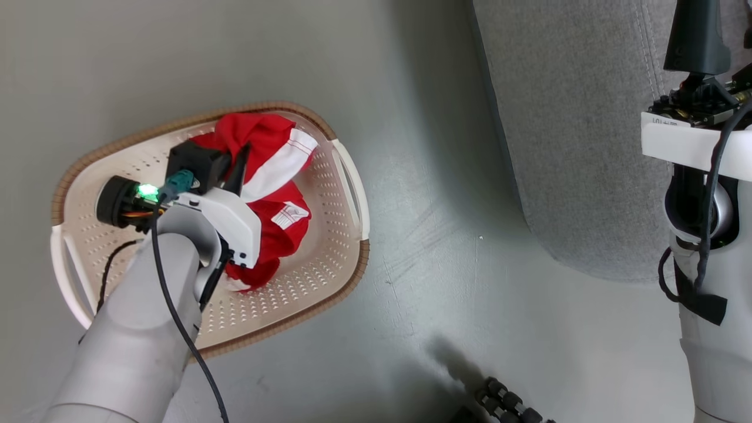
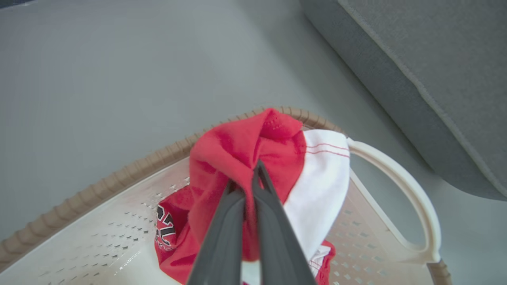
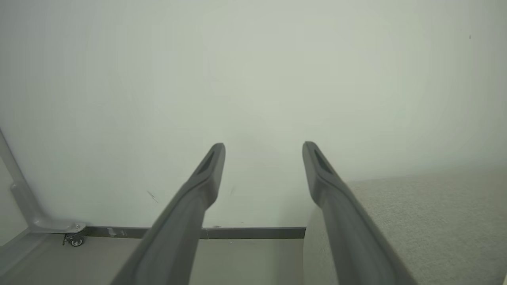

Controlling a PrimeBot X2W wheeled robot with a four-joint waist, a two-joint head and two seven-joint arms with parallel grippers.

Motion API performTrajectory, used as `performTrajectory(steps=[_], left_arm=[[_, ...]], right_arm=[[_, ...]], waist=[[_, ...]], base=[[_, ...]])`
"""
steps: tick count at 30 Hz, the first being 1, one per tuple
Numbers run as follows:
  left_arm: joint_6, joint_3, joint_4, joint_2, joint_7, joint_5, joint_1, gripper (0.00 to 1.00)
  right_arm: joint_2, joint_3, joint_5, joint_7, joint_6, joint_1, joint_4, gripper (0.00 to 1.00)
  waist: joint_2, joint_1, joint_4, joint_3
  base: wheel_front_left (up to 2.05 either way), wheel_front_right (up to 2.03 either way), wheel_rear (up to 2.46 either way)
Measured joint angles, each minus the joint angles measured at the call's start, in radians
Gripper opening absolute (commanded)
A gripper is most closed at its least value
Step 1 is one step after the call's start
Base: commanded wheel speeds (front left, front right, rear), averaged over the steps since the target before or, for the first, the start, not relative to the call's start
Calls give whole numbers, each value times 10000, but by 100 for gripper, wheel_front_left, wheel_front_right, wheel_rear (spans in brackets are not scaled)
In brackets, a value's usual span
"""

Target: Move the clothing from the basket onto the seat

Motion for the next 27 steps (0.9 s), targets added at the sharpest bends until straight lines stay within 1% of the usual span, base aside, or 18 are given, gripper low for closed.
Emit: performTrajectory(steps=[7, 14, 21, 27], left_arm=[[0, -90, -639, -203, -6, 0, 383, 0], [0, 71, -1868, -242, -12, -88, 740, 0], [0, 265, -2788, -305, -12, -155, 1333, 0], [0, 351, -3622, -359, -12, -173, 1755, 0]], right_arm=[[-186, -75, -17, 0, 0, 221, 69, 100], [-357, -153, -81, 0, 0, 453, 188, 100], [-596, -290, -117, -2, 0, 746, 330, 100], [-667, -374, -119, 0, 0, 931, 384, 100]], waist=[[0, 0, 195, -469], [0, 0, 422, -963], [0, 0, 656, -1466], [0, 0, 854, -1910]], base=[[0, 0, 0], [0, 0, 0], [0, 0, 0], [0, 0, 0]])
